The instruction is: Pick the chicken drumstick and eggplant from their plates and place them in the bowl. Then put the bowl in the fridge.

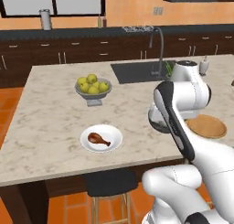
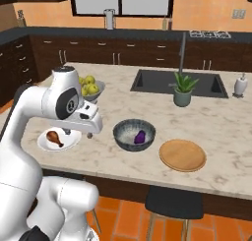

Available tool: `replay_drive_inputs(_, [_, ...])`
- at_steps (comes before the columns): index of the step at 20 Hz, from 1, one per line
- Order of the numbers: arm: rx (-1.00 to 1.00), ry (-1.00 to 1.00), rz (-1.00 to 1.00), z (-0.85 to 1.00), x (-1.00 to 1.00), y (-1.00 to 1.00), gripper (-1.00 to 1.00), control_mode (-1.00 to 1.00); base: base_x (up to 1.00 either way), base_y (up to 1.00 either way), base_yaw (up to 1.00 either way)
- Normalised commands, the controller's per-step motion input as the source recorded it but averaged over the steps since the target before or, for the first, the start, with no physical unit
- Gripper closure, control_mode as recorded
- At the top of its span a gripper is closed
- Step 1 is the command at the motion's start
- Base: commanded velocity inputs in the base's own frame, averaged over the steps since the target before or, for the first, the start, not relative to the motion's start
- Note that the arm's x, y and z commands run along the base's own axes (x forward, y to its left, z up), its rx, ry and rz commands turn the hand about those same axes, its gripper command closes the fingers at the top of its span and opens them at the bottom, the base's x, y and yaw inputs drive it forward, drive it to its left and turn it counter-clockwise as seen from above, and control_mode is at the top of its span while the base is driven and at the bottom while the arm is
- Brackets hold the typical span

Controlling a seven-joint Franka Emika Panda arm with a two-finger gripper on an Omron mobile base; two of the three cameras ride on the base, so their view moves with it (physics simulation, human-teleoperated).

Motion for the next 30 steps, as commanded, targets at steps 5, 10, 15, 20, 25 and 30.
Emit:
replay_drive_inputs(5, [0.0,0.0,0.0,0.0,0.0,0.0,-1.0,1.0,0.54,0.15,0.0])
replay_drive_inputs(10, [0.0,0.0,0.0,0.0,0.17,0.05,-1.0,-1.0,0.3,0.0,0.0])
replay_drive_inputs(15, [0.02,0.15,0.39,-0.24,0.51,0.95,-1.0,-1.0,0.0,0.0,0.0])
replay_drive_inputs(20, [0.04,0.19,0.56,-0.49,0.57,0.93,-1.0,-1.0,0.0,0.0,0.0])
replay_drive_inputs(25, [0.04,0.18,0.3,-0.45,0.9,0.87,-1.0,-1.0,0.0,0.0,0.0])
replay_drive_inputs(30, [0.02,0.13,0.25,-0.66,0.88,0.56,-1.0,-1.0,0.0,0.0,0.0])
